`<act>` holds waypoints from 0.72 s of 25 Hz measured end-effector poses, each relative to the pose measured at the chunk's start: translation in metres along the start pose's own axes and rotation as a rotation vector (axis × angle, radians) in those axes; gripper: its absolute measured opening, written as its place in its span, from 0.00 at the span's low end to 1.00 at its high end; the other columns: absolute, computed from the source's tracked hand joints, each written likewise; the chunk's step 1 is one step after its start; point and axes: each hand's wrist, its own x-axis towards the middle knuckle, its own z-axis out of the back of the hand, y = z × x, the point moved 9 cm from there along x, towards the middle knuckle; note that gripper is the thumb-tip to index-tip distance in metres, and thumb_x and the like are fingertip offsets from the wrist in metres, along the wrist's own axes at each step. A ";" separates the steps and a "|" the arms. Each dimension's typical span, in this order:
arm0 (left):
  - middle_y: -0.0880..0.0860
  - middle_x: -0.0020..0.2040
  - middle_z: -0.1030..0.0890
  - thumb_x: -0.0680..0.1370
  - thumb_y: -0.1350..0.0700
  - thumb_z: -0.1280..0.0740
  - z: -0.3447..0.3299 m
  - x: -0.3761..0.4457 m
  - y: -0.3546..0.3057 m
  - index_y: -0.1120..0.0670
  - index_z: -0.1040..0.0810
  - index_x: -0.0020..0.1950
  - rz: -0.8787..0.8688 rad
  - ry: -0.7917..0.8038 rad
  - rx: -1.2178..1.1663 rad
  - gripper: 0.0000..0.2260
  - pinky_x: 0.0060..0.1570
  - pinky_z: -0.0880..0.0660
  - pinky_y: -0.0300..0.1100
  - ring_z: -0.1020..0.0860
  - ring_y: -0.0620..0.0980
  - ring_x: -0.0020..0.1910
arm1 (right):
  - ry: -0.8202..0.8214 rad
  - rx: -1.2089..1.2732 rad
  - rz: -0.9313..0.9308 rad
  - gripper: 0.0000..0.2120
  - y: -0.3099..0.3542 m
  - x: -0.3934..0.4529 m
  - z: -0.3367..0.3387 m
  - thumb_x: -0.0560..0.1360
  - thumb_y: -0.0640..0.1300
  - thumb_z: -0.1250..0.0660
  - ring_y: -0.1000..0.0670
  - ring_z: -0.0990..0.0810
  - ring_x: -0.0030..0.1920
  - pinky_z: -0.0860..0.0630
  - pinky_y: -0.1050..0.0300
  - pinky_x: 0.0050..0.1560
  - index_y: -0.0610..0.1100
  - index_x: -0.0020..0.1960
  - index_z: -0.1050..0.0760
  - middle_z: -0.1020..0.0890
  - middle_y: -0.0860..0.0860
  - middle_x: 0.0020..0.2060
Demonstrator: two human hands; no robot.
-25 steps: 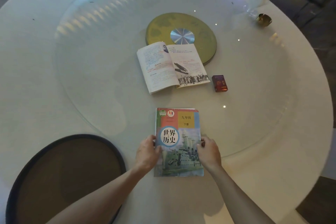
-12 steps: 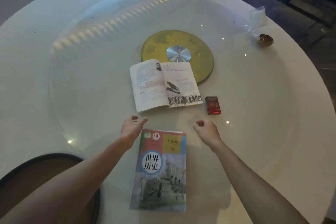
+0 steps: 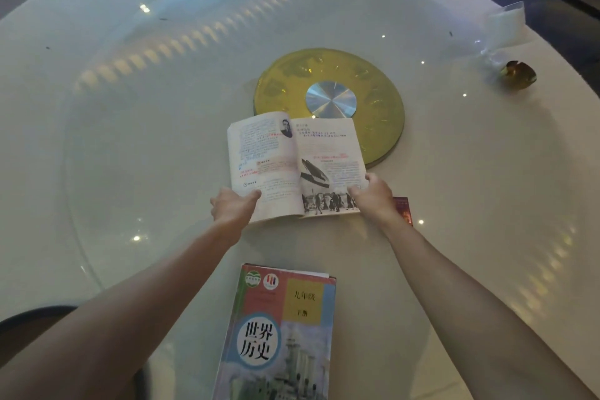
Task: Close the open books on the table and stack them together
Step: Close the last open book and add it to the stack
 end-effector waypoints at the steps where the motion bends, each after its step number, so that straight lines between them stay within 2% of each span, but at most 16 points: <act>1: 0.59 0.64 0.23 0.72 0.45 0.26 -0.003 0.003 -0.001 0.60 0.25 0.63 0.004 0.000 -0.024 0.26 0.60 0.23 0.56 0.22 0.60 0.59 | -0.012 -0.049 -0.026 0.22 -0.004 0.006 -0.003 0.78 0.46 0.31 0.41 0.18 0.61 0.21 0.48 0.61 0.38 0.69 0.26 0.18 0.41 0.65; 4: 0.53 0.58 0.20 0.71 0.46 0.23 -0.017 0.004 -0.003 0.60 0.25 0.61 0.016 0.059 -0.114 0.26 0.45 0.24 0.45 0.21 0.53 0.50 | -0.064 -0.210 -0.102 0.24 -0.015 0.015 -0.008 0.77 0.48 0.29 0.37 0.21 0.62 0.20 0.40 0.61 0.36 0.68 0.28 0.22 0.39 0.64; 6: 0.50 0.51 0.16 0.68 0.46 0.21 -0.030 0.005 -0.003 0.56 0.20 0.49 0.035 0.156 -0.190 0.19 0.37 0.27 0.40 0.19 0.47 0.44 | -0.056 -0.136 -0.169 0.24 -0.023 0.015 -0.014 0.76 0.46 0.28 0.38 0.18 0.57 0.16 0.44 0.49 0.36 0.66 0.30 0.21 0.38 0.63; 7: 0.49 0.48 0.16 0.67 0.45 0.20 -0.034 0.004 -0.002 0.54 0.20 0.45 0.044 0.194 -0.219 0.17 0.36 0.27 0.39 0.19 0.45 0.43 | -0.039 -0.085 -0.196 0.23 -0.026 0.013 -0.018 0.76 0.44 0.28 0.39 0.16 0.54 0.16 0.47 0.43 0.36 0.65 0.31 0.19 0.39 0.61; 8: 0.49 0.46 0.15 0.67 0.45 0.20 -0.036 0.002 -0.003 0.53 0.19 0.44 0.046 0.220 -0.244 0.16 0.37 0.27 0.39 0.18 0.45 0.43 | -0.018 -0.044 -0.216 0.21 -0.030 0.010 -0.022 0.75 0.41 0.28 0.40 0.15 0.51 0.16 0.48 0.40 0.36 0.63 0.31 0.18 0.40 0.59; 12: 0.52 0.49 0.13 0.68 0.51 0.20 -0.040 -0.011 -0.015 0.55 0.18 0.56 0.011 0.312 -0.336 0.19 0.43 0.19 0.44 0.15 0.50 0.47 | 0.076 0.092 -0.249 0.14 -0.044 -0.006 -0.040 0.74 0.38 0.29 0.44 0.14 0.50 0.14 0.45 0.53 0.37 0.58 0.22 0.14 0.43 0.56; 14: 0.55 0.52 0.15 0.70 0.54 0.21 -0.040 -0.021 -0.021 0.57 0.23 0.60 -0.012 0.353 -0.350 0.22 0.49 0.18 0.50 0.15 0.54 0.50 | 0.086 0.127 -0.215 0.13 -0.040 -0.017 -0.042 0.75 0.38 0.31 0.46 0.14 0.51 0.15 0.47 0.52 0.41 0.59 0.23 0.15 0.46 0.56; 18: 0.54 0.50 0.15 0.73 0.59 0.23 -0.030 -0.046 -0.045 0.54 0.26 0.62 -0.185 0.359 -0.321 0.21 0.45 0.17 0.48 0.15 0.53 0.48 | 0.106 0.287 -0.177 0.13 -0.028 -0.041 -0.041 0.79 0.37 0.33 0.49 0.14 0.50 0.14 0.51 0.46 0.44 0.63 0.25 0.16 0.48 0.56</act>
